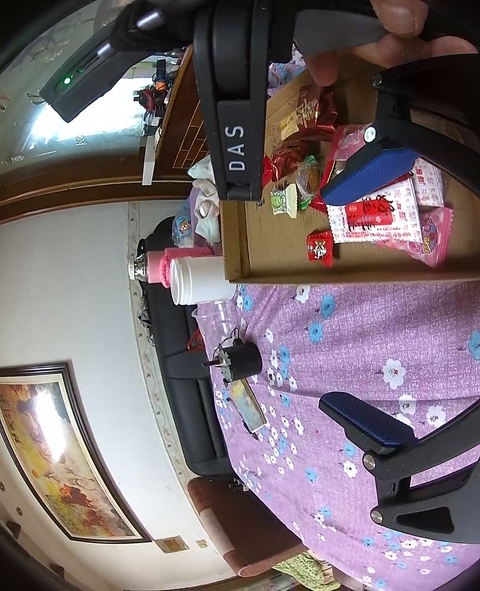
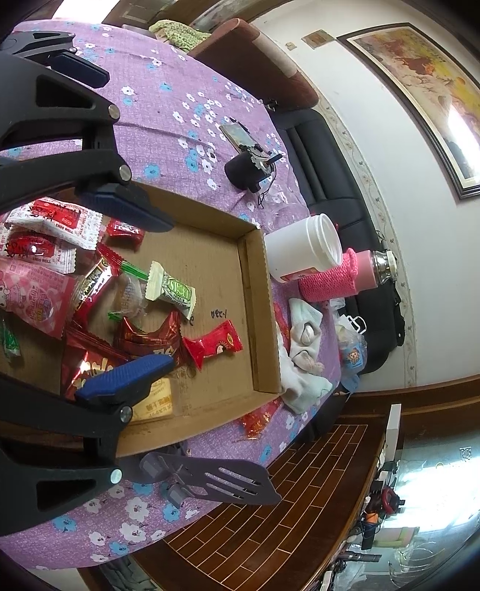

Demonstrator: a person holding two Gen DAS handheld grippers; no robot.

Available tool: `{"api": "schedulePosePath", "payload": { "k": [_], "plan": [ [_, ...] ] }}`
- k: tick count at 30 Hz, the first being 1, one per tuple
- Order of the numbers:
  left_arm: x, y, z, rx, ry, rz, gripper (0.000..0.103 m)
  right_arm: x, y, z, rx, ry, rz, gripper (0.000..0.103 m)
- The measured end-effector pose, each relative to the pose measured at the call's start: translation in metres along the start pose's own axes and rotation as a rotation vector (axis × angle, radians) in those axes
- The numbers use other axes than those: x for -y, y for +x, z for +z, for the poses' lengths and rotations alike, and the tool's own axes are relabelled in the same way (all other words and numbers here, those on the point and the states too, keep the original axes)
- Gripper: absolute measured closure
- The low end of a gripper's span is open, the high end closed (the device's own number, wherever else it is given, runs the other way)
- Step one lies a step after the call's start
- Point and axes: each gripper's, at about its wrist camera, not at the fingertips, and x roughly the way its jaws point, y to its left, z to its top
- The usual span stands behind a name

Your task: Organize snacks

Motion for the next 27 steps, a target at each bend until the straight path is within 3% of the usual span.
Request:
{"api": "schedulePosePath", "payload": {
  "k": [12,18,24,27],
  "plan": [
    [-0.005,0.004,-0.002,-0.02,-0.009,0.034,0.001,-0.003,0.0,-0.002,0.0,-0.007,0.003,0.034],
    [-0.011,0.001,0.002,-0.024,-0.038,0.004,0.001,-0.005,-0.003,-0.001,0.01,-0.01,0.001,0.033],
    [-0.032,-0.025,0.017,-0.002,-0.124,0.019,0.001,-0.009,-0.031,0.005,0.091,-0.012,-0.014,0.032],
    [-0.045,-0.048,0.018,0.02,-0.139,0.022,0.001,-0.014,-0.059,0.004,0.166,-0.021,-0.003,0.023]
  ]
}}
